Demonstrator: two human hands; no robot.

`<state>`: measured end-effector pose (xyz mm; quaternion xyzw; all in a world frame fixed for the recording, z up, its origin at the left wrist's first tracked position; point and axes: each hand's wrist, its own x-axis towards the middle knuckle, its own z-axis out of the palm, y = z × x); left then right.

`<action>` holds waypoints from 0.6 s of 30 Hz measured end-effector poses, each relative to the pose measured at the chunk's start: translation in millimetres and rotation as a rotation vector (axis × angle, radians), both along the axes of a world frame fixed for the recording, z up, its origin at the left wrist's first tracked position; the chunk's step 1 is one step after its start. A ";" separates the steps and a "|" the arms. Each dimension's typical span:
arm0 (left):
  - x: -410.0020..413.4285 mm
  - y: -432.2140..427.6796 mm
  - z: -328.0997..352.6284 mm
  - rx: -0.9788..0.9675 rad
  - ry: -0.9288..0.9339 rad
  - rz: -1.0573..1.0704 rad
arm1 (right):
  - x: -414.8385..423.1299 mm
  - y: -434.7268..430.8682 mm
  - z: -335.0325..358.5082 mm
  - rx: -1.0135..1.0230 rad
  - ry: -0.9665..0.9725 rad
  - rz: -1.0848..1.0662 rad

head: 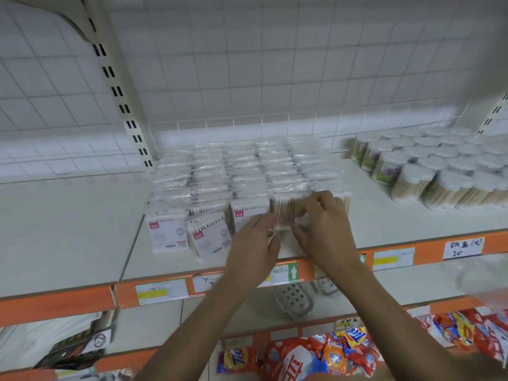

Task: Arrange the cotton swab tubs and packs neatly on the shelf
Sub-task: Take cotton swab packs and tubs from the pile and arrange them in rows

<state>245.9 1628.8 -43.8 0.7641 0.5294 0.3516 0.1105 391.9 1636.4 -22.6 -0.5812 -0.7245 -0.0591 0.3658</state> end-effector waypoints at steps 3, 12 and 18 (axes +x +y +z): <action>10.5 0.0 4.4 0.000 -0.047 0.023 | 14.8 -1.8 13.3 0.044 0.054 0.049; 27.6 -2.6 16.1 -0.065 -0.201 0.052 | 39.0 9.6 18.3 -0.108 0.305 0.225; 26.5 0.7 7.6 -0.036 -0.185 0.156 | 38.8 22.5 2.4 -0.110 0.295 0.221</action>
